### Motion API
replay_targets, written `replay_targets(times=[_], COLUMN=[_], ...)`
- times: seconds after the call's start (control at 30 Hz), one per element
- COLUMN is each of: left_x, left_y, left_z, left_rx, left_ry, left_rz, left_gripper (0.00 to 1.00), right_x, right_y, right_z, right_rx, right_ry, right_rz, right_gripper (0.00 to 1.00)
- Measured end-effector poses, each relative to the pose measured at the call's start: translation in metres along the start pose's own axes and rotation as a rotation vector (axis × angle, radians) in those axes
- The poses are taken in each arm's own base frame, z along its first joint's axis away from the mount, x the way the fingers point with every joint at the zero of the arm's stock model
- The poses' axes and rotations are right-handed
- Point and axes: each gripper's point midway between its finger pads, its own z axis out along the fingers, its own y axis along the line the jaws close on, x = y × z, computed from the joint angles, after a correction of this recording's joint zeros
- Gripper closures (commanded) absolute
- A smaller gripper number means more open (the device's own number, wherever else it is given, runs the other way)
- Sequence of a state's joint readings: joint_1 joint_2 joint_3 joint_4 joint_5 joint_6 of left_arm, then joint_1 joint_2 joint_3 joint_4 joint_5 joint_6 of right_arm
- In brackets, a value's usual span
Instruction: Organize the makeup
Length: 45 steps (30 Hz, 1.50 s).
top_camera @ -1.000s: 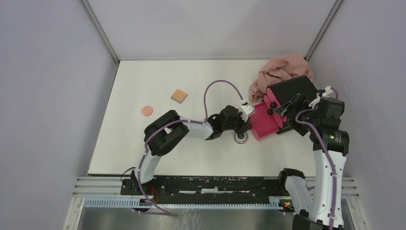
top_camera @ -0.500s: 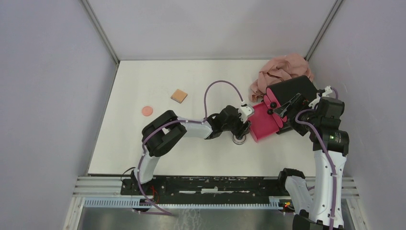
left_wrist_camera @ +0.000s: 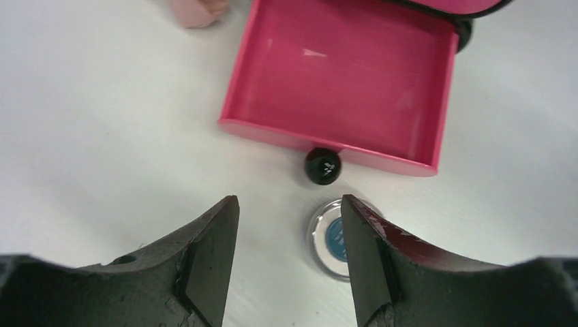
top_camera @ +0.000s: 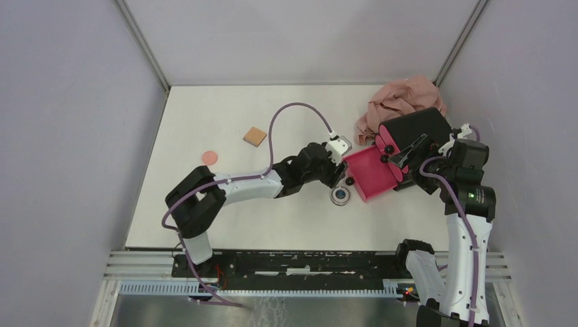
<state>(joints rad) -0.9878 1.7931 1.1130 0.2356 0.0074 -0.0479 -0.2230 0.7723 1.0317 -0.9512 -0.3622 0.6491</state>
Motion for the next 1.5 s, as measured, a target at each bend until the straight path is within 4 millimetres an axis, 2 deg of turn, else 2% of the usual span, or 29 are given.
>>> replay_targets(times=[0.13,0.23,0.37,0.43,0.5,0.73,0.83,1.03,1.13,1.23,1.3,1.5], left_x=[0.000,0.006,0.024,0.038,0.047,0.057,0.061,0.043,0.052,0.074,0.091,0.113], left_y=[0.024,0.051,0.107,0.136,0.156,0.167,0.187,0.278,0.310,0.323,0.324,0.332], left_z=[-0.018,-0.031,-0.050,-0.062,-0.070,-0.077,-0.087,-0.100,-0.101,-0.102,-0.104,-0.101], left_rx=[-0.114,-0.204,-0.321,-0.385,-0.436,-0.524,-0.575,-0.701,-0.724,-0.719,-0.689,-0.642], left_ry=[0.039,0.082,0.151,0.197,0.231,0.260,0.277,0.286,0.331,0.405,0.463,0.553], left_rz=[-0.006,-0.038,-0.180,-0.264,-0.312,-0.374,-0.415,-0.469,-0.457,-0.445,-0.438,-0.374], left_gripper=[0.27,0.24,0.08,0.03,0.00,0.01,0.01,0.01,0.01,0.01,0.01,0.01], right_x=[0.000,0.000,0.000,0.001,0.001,0.001,0.001,0.002,0.002,0.002,0.002,0.002], right_y=[0.000,0.000,-0.001,-0.003,-0.003,-0.003,-0.003,-0.003,-0.004,-0.004,-0.004,-0.004], right_z=[0.000,0.000,0.003,0.004,0.005,0.005,0.005,0.005,0.006,0.006,0.006,0.007], right_rx=[0.000,0.002,0.000,0.003,0.004,0.004,0.004,0.004,0.005,0.005,0.006,0.006], right_ry=[0.000,0.000,-0.001,0.005,0.006,0.006,0.006,0.008,0.010,0.010,0.011,0.012], right_rz=[-0.001,0.000,0.001,0.003,0.003,0.003,0.003,0.004,0.004,0.005,0.005,0.005], right_gripper=[0.06,0.06,0.06,0.06,0.06,0.06,0.06,0.06,0.06,0.06,0.06,0.06])
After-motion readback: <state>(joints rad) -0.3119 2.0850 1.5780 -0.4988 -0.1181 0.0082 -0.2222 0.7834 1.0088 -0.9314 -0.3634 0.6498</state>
